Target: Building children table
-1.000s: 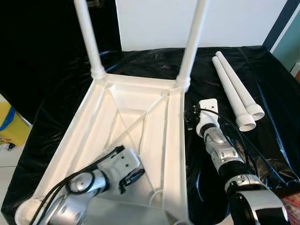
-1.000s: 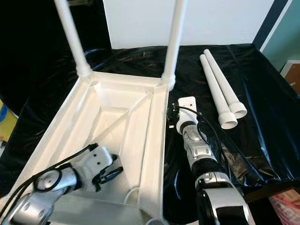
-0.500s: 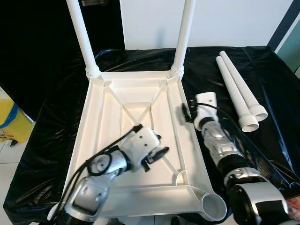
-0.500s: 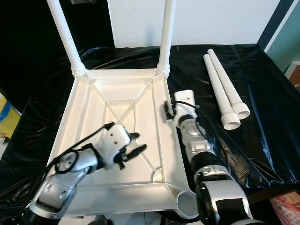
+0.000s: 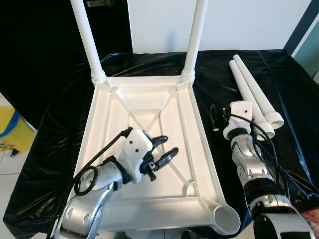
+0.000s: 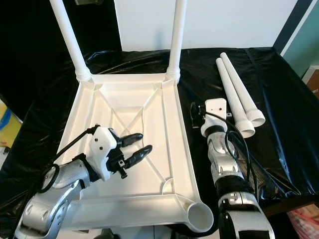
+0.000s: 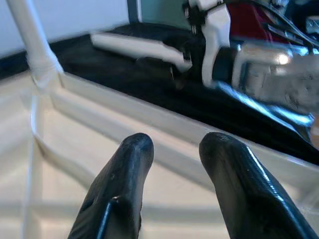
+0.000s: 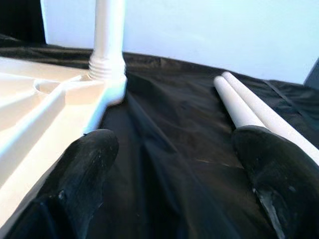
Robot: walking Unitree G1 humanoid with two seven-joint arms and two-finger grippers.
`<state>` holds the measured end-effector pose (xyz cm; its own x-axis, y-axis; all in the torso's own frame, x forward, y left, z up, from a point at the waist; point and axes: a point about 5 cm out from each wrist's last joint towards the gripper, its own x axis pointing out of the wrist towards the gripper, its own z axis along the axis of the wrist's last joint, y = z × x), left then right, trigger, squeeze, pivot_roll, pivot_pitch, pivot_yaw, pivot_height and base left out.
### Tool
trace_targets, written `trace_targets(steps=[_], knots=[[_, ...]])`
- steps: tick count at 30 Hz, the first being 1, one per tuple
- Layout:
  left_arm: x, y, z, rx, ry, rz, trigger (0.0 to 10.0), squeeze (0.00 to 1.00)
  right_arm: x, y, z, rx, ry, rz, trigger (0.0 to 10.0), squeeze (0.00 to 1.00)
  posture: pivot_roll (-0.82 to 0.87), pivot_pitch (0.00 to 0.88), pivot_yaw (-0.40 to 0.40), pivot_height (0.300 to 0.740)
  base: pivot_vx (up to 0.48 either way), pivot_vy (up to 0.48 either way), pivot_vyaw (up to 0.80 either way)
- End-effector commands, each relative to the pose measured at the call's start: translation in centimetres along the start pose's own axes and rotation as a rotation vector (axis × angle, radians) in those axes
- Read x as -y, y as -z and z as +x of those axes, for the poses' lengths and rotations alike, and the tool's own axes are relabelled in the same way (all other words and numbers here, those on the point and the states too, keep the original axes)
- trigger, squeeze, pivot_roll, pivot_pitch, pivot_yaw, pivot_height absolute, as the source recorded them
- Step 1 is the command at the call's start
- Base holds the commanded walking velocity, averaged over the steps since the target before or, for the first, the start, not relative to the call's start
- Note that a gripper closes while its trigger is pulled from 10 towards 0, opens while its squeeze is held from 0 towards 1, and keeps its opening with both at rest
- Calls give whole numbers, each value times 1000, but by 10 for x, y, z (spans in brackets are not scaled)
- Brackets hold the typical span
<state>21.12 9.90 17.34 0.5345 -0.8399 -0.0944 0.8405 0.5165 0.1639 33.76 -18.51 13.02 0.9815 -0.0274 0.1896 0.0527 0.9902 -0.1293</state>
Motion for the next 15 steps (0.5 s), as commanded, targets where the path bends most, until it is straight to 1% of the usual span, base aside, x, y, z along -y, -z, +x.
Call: trace_targets(steps=[1, 2, 4, 6, 8, 10, 13, 15], knots=[[9, 0, -4, -9, 133, -39, 10000, 0, 4, 1, -3, 0, 8, 2, 10000, 0, -15, 52, -23, 740, 0, 0, 0], [9, 0, -4, -9, 133, -39, 10000, 0, 4, 1, -3, 0, 8, 2, 10000, 0, -15, 52, -23, 740, 0, 0, 0], [20, 3, -10, -32, 231, -122, 10000, 0, 5, 1, -2, -3, 8, -8, 10000, 0, -17, 56, -22, 740, 0, 0, 0], [20, 3, -10, -32, 231, -122, 10000, 0, 5, 1, -2, -3, 8, -8, 10000, 0, -17, 56, -22, 740, 0, 0, 0], [28, 4, -15, -44, 293, -170, 10000, 0, 5, -1, 0, 5, 8, -13, 10000, 0, -13, 58, -24, 740, 0, 0, 0], [32, 6, -18, -61, 323, -198, 10000, 0, 6, -4, 3, 15, 6, -17, 10000, 0, -9, 58, -26, 740, 0, 0, 0], [33, 7, -20, -70, 330, -209, 10000, 0, 6, -5, 4, 17, 6, -18, 10000, 0, -8, 58, -27, 740, 0, 0, 0], [37, 9, -21, -94, 342, -214, 10000, 0, 7, -8, 6, 23, 3, -21, 10000, 0, -3, 62, -33, 740, 0, 0, 0]])
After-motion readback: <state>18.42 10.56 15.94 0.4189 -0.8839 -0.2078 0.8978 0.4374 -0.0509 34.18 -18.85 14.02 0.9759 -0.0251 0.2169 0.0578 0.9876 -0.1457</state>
